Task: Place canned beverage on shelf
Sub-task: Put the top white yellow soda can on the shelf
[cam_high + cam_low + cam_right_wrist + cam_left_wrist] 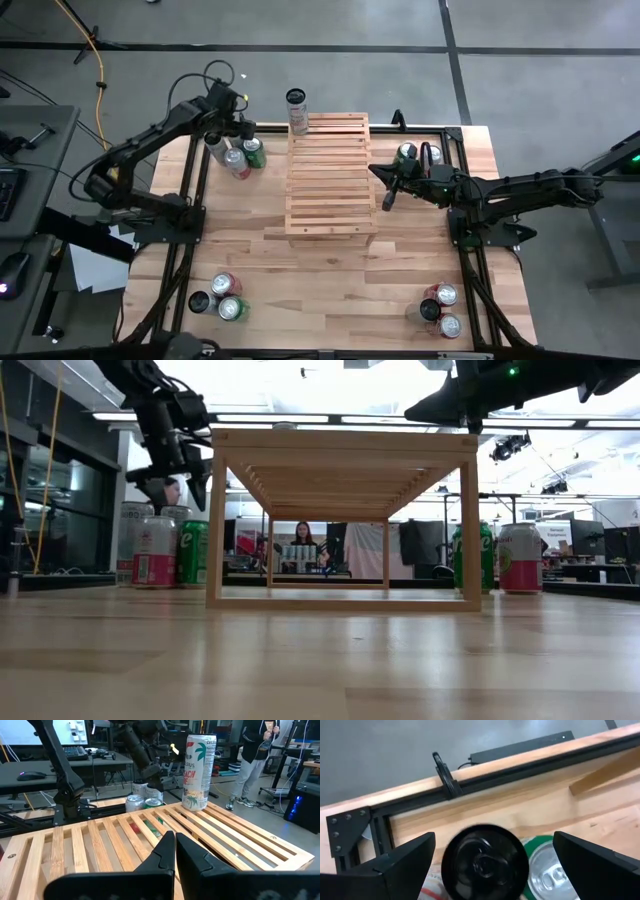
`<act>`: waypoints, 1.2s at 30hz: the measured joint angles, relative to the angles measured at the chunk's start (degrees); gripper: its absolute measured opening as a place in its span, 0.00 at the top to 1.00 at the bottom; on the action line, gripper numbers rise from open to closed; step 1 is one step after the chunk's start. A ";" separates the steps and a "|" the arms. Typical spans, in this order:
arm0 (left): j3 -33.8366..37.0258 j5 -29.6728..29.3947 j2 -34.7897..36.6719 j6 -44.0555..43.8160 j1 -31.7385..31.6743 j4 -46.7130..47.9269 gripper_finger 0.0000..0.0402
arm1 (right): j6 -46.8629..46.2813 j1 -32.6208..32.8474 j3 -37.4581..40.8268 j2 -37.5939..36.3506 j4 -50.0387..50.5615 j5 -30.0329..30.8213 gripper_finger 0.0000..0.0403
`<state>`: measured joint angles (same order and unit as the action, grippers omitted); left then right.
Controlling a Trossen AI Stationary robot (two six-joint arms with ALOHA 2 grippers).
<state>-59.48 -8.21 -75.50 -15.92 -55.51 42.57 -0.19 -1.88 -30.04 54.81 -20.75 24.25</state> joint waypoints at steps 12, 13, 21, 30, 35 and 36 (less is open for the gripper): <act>0.16 -1.44 -0.19 0.07 0.02 4.19 0.02 | 0.00 0.01 0.00 0.00 0.00 0.17 1.00; 0.34 -1.33 -0.18 0.09 0.02 4.07 0.02 | -0.02 0.01 0.00 0.00 0.02 0.17 1.00; 0.79 -1.20 -1.90 -0.02 0.02 4.22 0.02 | -0.02 -0.01 0.00 0.00 0.02 0.15 1.00; 0.75 -1.22 -3.27 0.00 0.02 1.66 0.02 | -0.02 -0.01 0.00 0.00 0.00 0.13 1.00; 0.83 -1.10 -2.32 0.02 0.02 0.61 0.02 | -0.02 0.00 0.00 0.00 0.00 0.11 1.00; 0.83 -1.10 -2.34 0.07 0.02 0.60 0.03 | -0.04 -0.01 0.00 0.00 0.00 0.10 1.00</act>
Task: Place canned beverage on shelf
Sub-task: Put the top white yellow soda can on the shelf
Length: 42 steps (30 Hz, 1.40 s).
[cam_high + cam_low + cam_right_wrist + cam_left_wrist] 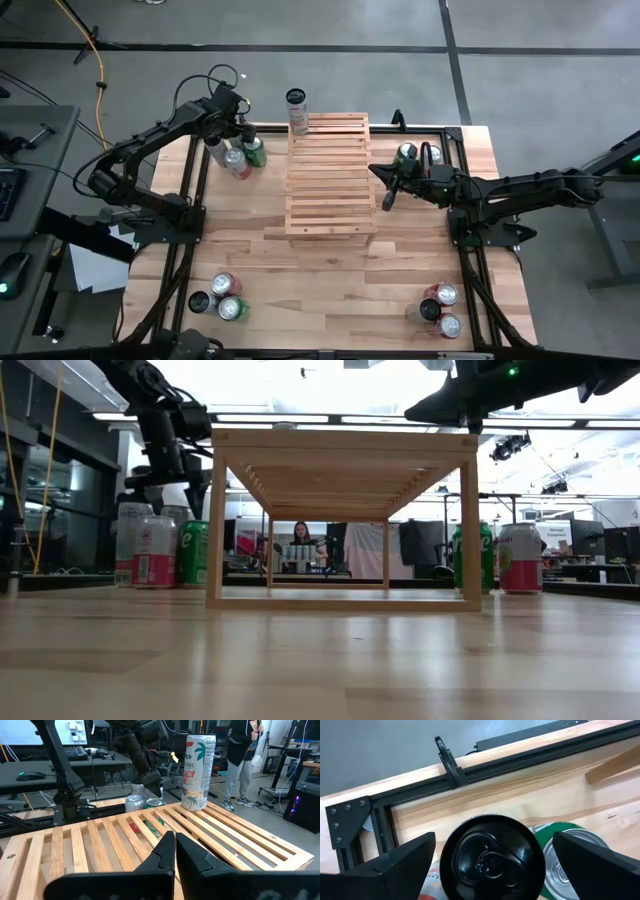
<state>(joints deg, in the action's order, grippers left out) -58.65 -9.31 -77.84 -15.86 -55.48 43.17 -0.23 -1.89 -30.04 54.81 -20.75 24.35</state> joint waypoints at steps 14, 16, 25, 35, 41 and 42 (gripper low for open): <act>-0.06 0.16 0.02 -0.04 0.00 0.02 0.38 | 0.00 0.00 0.00 0.00 0.00 -0.19 1.00; -0.07 0.14 0.02 -0.02 0.00 -0.04 0.40 | 0.00 0.02 0.00 0.00 0.00 -0.17 1.00; -3.16 -0.30 -0.09 1.05 0.00 -0.35 0.40 | -1.29 0.01 0.00 0.00 0.00 -0.15 1.00; -9.63 -0.49 0.19 2.13 0.52 2.38 0.40 | -1.27 0.02 0.00 0.00 0.00 0.07 1.00; -10.29 -2.78 3.67 3.34 1.29 2.71 0.40 | -0.98 0.01 0.00 0.00 -0.02 0.06 1.00; -10.29 -3.44 4.70 3.61 1.33 2.81 0.40 | -0.96 0.00 0.00 0.00 -0.02 0.06 1.00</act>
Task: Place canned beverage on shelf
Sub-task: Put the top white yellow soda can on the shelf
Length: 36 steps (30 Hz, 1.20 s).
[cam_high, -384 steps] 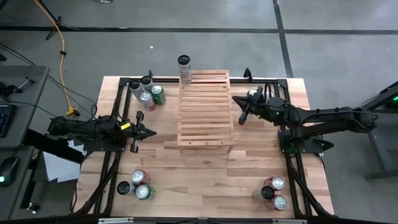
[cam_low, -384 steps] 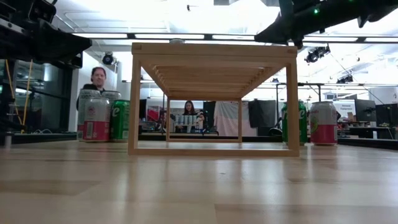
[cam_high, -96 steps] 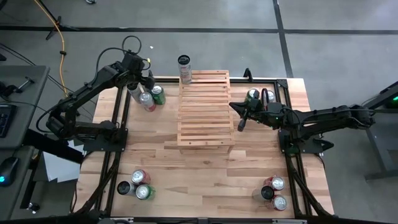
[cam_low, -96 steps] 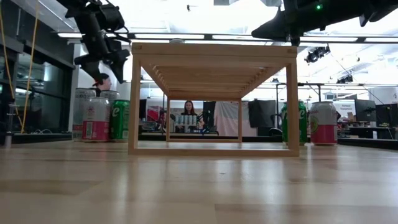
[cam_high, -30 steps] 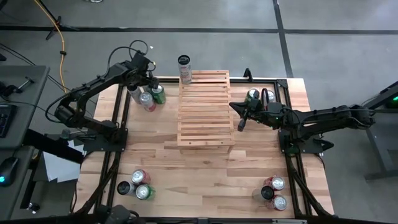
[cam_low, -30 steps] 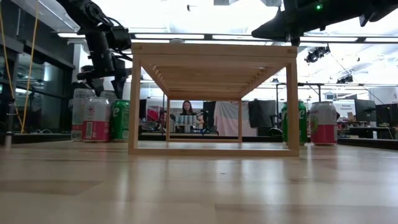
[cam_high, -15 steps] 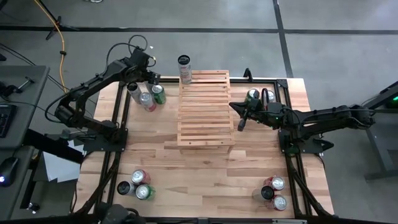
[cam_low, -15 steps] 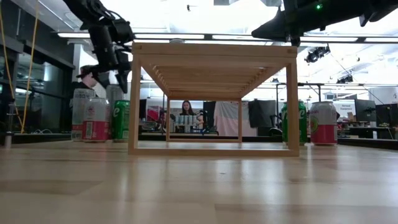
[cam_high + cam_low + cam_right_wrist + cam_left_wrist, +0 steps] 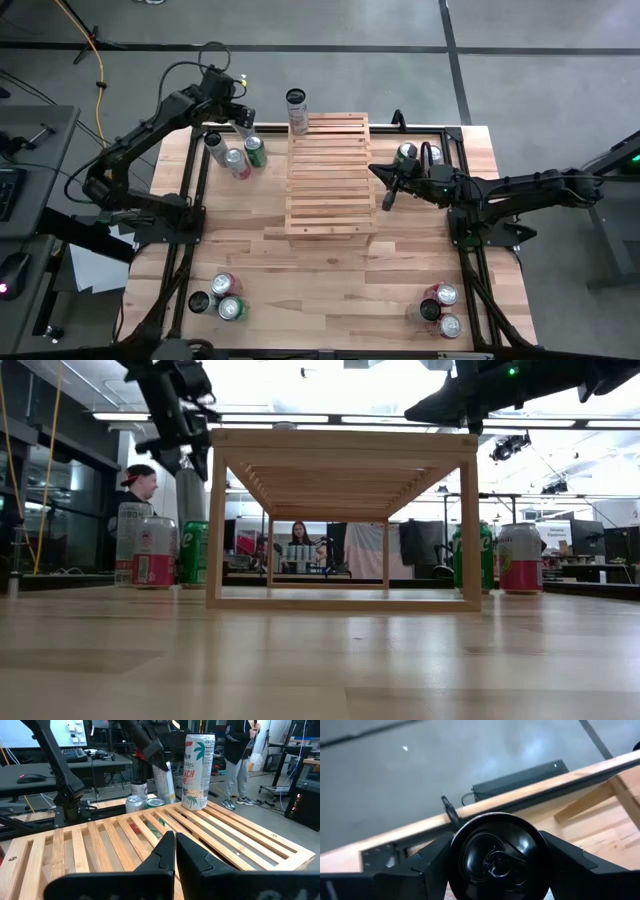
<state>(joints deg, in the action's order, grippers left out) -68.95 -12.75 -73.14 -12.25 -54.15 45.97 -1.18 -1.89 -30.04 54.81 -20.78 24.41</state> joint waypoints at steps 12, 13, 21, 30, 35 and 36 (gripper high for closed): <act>-0.02 -1.12 13.48 1.07 2.56 -0.28 0.40 | 0.14 0.01 0.00 -0.02 -2.24 -0.03 1.00; -0.02 -0.90 14.49 1.36 3.07 -0.28 0.40 | 0.12 0.01 0.00 -0.01 -2.56 -0.03 1.00; -0.02 0.91 22.58 2.41 6.69 -0.98 0.40 | 0.14 0.02 0.00 -0.02 -3.98 -0.07 1.00; -0.04 13.15 29.48 2.96 11.27 0.23 0.40 | 0.12 0.02 0.00 -0.02 -5.68 -0.38 1.00; -0.04 19.85 32.71 2.92 14.56 4.04 0.40 | 0.13 0.02 0.00 -0.02 -6.76 -3.12 1.00; -0.04 20.85 33.22 2.91 15.26 4.89 0.40 | 0.12 0.02 0.00 -0.02 -7.16 -4.01 1.00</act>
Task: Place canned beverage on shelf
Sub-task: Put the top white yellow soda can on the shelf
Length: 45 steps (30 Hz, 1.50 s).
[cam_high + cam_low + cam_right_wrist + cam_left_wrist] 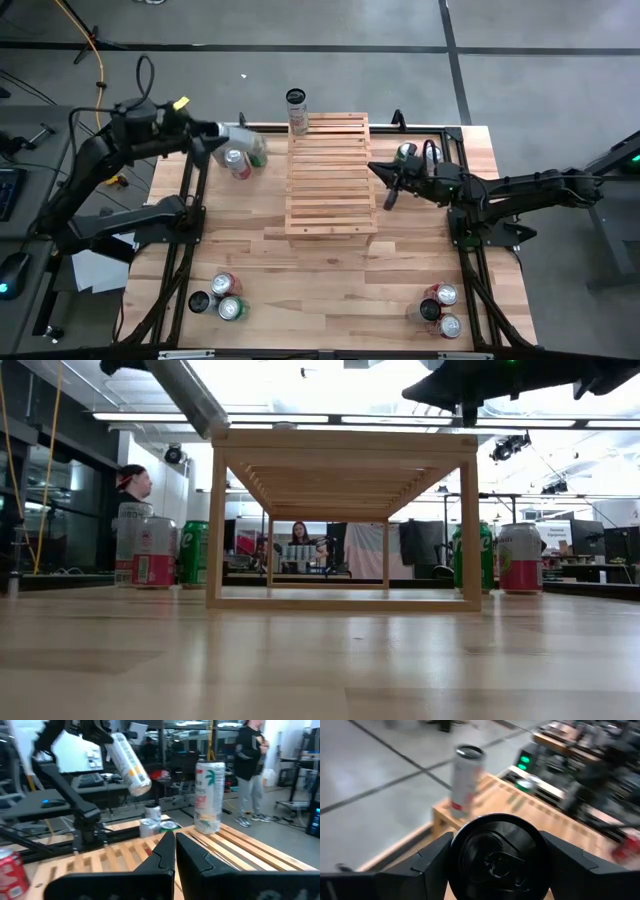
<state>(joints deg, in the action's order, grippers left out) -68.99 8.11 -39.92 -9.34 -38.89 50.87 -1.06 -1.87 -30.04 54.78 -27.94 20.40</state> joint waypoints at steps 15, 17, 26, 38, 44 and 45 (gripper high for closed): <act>0.00 6.98 -0.44 -0.03 14.16 3.53 0.40 | -0.86 0.90 -1.19 0.56 -11.89 -27.18 0.99; 0.00 6.74 -1.95 0.01 16.63 0.86 0.40 | 1.17 1.69 -2.76 1.94 -11.68 -26.23 0.96; 0.00 1.29 -11.88 3.01 26.02 -8.63 0.40 | 5.14 3.04 -17.91 13.49 9.44 -18.44 0.54; 0.02 -13.46 -22.40 5.56 32.57 -21.76 0.40 | 12.55 3.44 -42.95 30.10 36.76 -8.53 0.15; 0.02 -23.65 -23.40 4.06 33.73 -24.99 0.40 | 16.70 5.99 -50.32 34.81 43.96 8.85 0.14; 0.02 -25.42 -23.48 3.31 33.77 -26.19 0.40 | 17.63 6.64 -50.84 35.47 43.82 12.21 0.14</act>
<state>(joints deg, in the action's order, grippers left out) -68.97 -17.31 -63.40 -6.03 -5.13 24.68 16.57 4.77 -80.88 90.25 15.88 32.62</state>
